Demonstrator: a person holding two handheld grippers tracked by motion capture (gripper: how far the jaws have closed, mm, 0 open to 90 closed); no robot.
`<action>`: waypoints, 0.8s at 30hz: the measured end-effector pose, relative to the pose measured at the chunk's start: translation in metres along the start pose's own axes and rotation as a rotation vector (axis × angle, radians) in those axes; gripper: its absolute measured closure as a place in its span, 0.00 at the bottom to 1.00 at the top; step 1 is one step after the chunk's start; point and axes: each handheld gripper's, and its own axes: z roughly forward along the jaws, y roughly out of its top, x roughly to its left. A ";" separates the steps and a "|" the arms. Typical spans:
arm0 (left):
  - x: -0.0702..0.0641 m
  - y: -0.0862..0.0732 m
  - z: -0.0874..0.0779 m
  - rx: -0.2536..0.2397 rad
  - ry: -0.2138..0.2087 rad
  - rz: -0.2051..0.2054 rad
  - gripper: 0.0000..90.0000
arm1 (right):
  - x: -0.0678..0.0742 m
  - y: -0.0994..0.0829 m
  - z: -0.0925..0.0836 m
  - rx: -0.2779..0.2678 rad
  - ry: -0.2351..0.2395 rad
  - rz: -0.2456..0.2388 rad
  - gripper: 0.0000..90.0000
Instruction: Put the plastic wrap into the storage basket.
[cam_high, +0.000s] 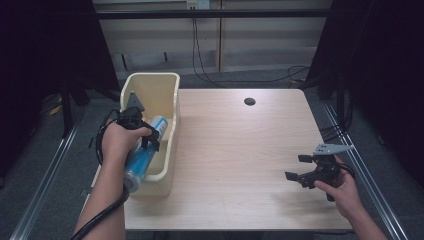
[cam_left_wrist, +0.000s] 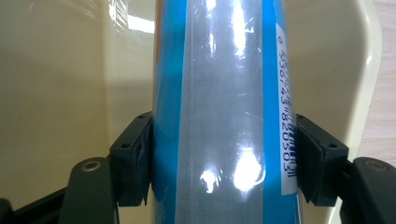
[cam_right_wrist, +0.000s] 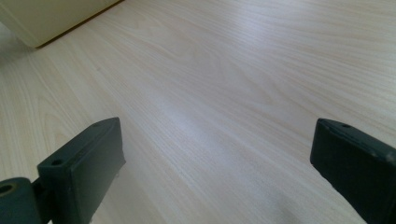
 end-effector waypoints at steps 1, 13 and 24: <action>0.000 0.000 0.000 -0.005 0.003 -0.004 0.35 | 0.000 0.000 0.000 0.000 -0.001 0.000 0.03; -0.001 0.001 -0.007 -0.019 -0.006 -0.006 0.36 | 0.000 0.000 0.000 -0.003 0.001 -0.004 0.03; -0.007 -0.002 -0.027 -0.095 -0.070 0.010 0.38 | 0.001 0.000 -0.003 -0.011 -0.004 0.001 0.03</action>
